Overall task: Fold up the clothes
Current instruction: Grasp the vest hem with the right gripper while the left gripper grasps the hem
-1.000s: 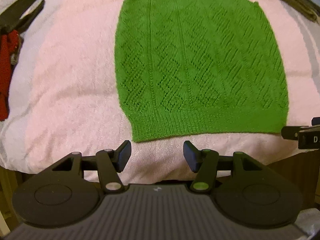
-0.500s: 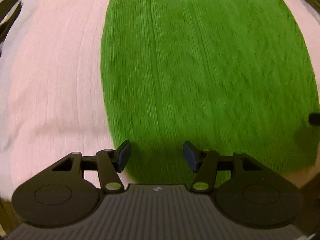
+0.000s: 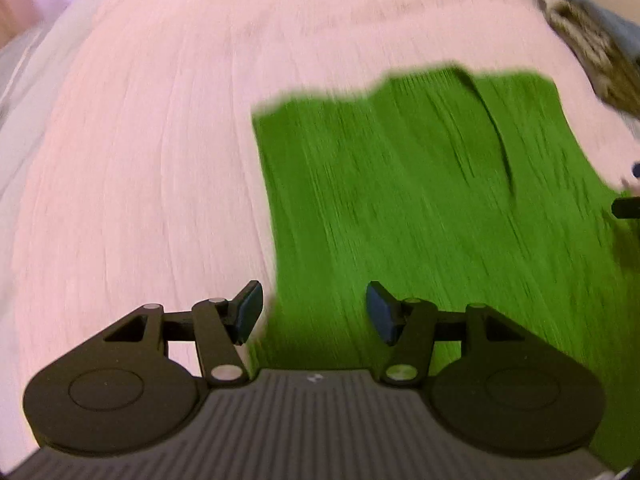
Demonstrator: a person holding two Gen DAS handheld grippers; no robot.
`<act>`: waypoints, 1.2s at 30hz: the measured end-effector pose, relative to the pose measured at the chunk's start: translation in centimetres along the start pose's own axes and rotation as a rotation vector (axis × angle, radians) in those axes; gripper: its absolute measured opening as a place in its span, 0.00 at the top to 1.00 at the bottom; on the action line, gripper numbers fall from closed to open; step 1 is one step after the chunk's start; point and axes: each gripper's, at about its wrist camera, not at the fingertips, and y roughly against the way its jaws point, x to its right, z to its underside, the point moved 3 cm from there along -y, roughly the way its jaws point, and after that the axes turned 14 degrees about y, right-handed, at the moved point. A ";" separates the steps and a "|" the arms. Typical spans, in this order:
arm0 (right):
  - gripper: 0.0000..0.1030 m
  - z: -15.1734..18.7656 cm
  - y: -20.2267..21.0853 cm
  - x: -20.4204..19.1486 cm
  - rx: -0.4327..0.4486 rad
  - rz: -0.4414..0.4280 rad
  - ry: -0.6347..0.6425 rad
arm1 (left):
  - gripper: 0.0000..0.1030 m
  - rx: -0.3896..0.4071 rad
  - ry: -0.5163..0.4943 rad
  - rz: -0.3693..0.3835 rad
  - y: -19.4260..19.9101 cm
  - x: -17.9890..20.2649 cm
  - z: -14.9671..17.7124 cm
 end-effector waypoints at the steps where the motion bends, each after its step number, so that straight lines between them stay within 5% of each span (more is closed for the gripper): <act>1: 0.06 -1.0 -0.4 0.5 0.022 -0.012 0.011 | 0.48 0.013 -0.004 0.002 -0.4 -0.3 -1.5; 6: 0.07 -3.2 -2.4 2.5 0.073 -0.054 0.000 | 0.40 0.057 0.002 0.122 -2.0 -1.4 -7.0; 12: 0.07 -4.8 -4.9 4.1 0.110 -0.109 -0.060 | 0.35 0.029 -0.046 0.223 -4.3 -1.7 -8.4; 14: 0.31 -4.8 -5.8 4.4 0.111 -0.136 -0.099 | 0.35 0.024 -0.045 0.228 -5.1 -1.7 -8.7; 17: 0.50 -4.9 -6.7 4.0 0.096 -0.149 -0.103 | 0.43 0.000 -0.039 0.251 -6.3 -1.7 -8.8; 20: 0.90 -4.9 -6.7 3.6 0.079 -0.146 -0.093 | 0.64 -0.011 -0.028 0.284 -6.9 -1.8 -8.7; 22: 0.92 -4.9 -5.7 3.3 0.100 -0.152 -0.067 | 0.90 -0.005 -0.025 0.300 -6.9 -1.8 -8.6; 29: 0.93 -4.1 1.3 2.3 0.263 -0.128 -0.036 | 0.92 0.115 -0.030 0.344 -2.2 -2.4 -7.4; 36: 0.93 3.5 13.3 -2.9 0.402 -0.146 -0.052 | 0.93 0.275 0.008 0.413 8.2 -3.8 -1.0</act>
